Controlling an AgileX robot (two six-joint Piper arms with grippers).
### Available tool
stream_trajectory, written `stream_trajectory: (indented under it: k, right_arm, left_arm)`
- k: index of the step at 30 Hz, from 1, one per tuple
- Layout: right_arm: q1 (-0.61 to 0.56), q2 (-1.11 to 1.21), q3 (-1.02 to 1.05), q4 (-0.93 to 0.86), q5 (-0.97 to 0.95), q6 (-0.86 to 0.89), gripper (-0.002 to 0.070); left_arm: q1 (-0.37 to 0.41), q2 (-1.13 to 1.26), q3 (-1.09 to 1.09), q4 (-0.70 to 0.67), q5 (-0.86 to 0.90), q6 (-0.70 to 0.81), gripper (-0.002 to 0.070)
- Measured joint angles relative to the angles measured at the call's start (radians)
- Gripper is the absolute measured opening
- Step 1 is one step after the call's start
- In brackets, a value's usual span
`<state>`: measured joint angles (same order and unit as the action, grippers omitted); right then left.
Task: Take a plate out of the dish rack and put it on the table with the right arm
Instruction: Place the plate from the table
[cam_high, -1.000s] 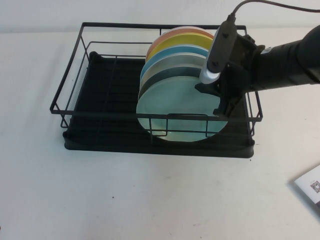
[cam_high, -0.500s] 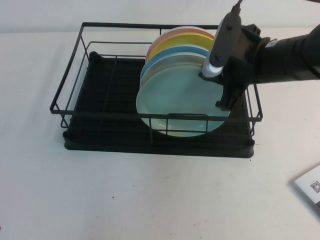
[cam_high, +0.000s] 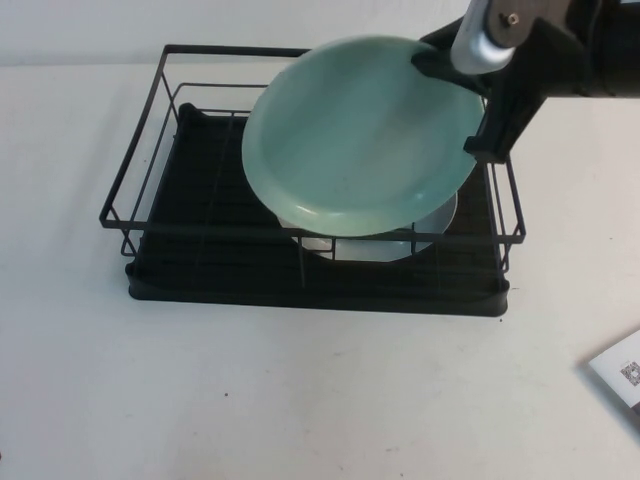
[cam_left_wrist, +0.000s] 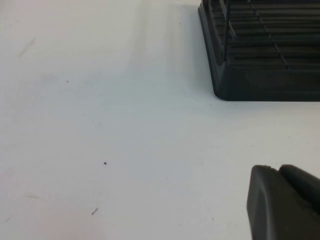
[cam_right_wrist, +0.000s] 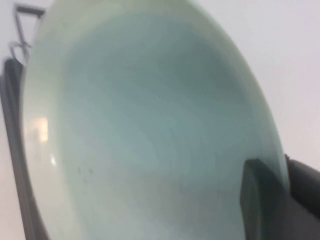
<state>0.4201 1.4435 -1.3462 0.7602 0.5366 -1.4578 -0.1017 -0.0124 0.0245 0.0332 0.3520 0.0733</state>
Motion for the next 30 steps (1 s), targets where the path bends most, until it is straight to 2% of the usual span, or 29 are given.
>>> stream_trajectory:
  k: [13, 18, 25, 30]
  right_arm:
    - [0.0, -0.176, -0.004, -0.073, 0.08, 0.182, 0.0026]
    - [0.0, -0.223, -0.006, -0.171, 0.154, 0.436, 0.0026]
    - [0.0, -0.264, 0.001, -0.357, 0.369, 0.874, 0.0026]
    - [0.0, -0.319, 0.144, -0.417, 0.374, 1.028, 0.0026]
  left_arm:
    - [0.0, 0.0, 0.0, -0.002, 0.0, 0.0, -0.0003]
    - [0.0, 0.0, 0.0, -0.002, 0.0, 0.0, -0.0003]
    - [0.0, 0.0, 0.0, -0.002, 0.0, 0.0, -0.0004]
    - [0.0, 0.0, 0.0, -0.002, 0.0, 0.0, -0.0004]
